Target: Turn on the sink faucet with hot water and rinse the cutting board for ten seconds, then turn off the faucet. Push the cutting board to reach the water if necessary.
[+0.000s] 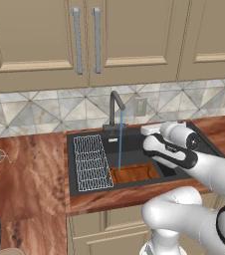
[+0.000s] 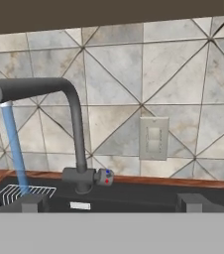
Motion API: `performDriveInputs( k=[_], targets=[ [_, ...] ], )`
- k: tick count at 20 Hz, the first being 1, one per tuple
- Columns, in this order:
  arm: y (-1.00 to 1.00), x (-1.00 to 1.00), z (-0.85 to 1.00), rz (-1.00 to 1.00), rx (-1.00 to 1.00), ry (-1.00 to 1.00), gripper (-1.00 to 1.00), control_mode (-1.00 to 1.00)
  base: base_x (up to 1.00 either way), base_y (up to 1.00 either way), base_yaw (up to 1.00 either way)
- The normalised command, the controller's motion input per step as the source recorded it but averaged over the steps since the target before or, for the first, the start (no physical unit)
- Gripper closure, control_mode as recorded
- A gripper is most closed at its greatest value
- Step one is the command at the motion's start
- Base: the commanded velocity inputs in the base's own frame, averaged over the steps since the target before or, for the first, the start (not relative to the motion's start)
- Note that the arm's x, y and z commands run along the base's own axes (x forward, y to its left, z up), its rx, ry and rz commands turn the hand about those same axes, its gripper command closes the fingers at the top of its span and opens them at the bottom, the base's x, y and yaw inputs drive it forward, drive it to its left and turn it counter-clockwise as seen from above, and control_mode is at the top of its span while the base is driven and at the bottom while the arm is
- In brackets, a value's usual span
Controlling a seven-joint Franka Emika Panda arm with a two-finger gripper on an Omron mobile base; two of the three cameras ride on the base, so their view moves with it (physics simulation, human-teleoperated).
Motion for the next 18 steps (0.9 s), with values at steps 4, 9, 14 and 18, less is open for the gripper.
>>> performDriveInputs(
  k=[4, 9, 14, 18],
  targets=[
    [0.00, 0.00, 0.00, 0.00, 0.00, 0.05, -1.00, -1.00, 0.00, 0.00, 0.00],
    [0.02, 0.04, 0.00, 0.00, 0.00, 0.06, -1.00, -1.00, 0.00, 0.00, 0.00],
    [0.07, 0.17, 0.00, 0.00, 0.00, 0.03, -1.00, -1.00, 0.00, 0.00, 0.00],
    [0.01, 0.24, 0.00, 0.00, 0.00, 0.00, -1.00, -1.00, 0.00, 0.00, 0.00]
  ],
)
